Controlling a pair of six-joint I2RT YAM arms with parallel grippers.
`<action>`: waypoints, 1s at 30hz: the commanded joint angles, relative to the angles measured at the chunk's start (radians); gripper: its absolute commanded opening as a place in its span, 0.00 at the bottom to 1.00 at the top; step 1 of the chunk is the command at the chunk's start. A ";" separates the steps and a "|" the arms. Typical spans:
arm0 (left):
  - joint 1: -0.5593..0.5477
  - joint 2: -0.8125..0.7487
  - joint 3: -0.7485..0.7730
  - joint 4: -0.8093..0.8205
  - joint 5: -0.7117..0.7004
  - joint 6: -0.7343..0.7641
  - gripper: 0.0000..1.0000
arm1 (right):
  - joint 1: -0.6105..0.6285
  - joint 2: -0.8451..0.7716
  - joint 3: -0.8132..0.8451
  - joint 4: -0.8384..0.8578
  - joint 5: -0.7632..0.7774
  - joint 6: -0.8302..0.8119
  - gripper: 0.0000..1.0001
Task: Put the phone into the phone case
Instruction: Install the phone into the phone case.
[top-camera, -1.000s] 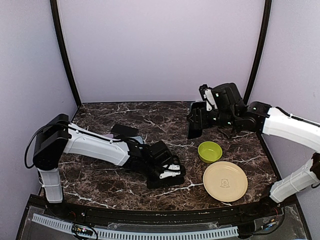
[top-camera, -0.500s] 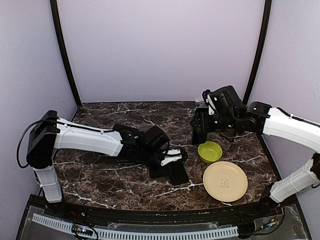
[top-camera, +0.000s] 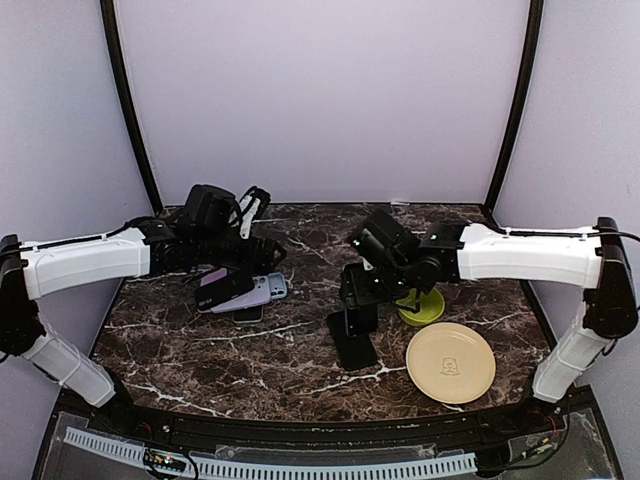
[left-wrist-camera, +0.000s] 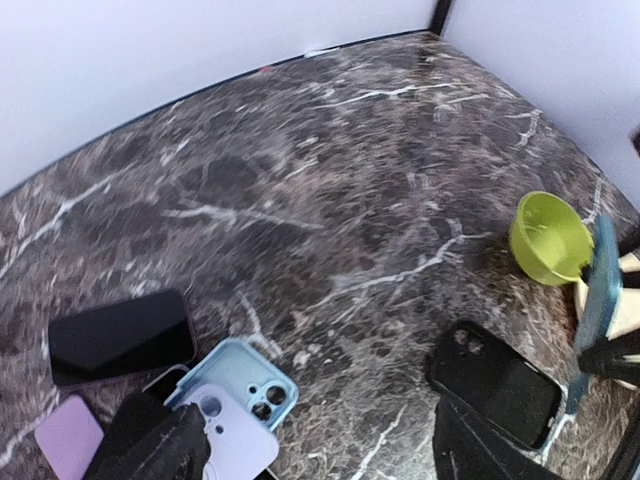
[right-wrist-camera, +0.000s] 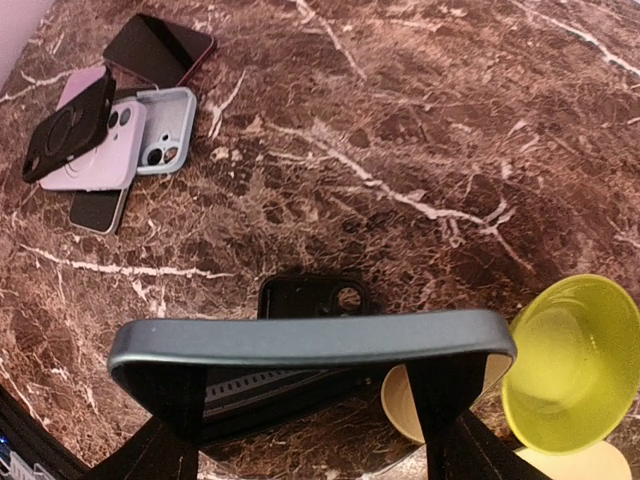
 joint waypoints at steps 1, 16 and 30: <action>0.034 -0.008 -0.046 0.029 -0.047 -0.118 0.84 | 0.046 0.075 0.074 0.007 -0.011 0.054 0.14; 0.037 0.033 0.006 -0.041 -0.055 -0.126 0.96 | 0.095 0.238 0.153 -0.112 0.020 0.057 0.13; 0.037 0.035 0.006 -0.040 -0.028 -0.124 0.96 | 0.098 0.290 0.164 -0.148 0.036 0.042 0.12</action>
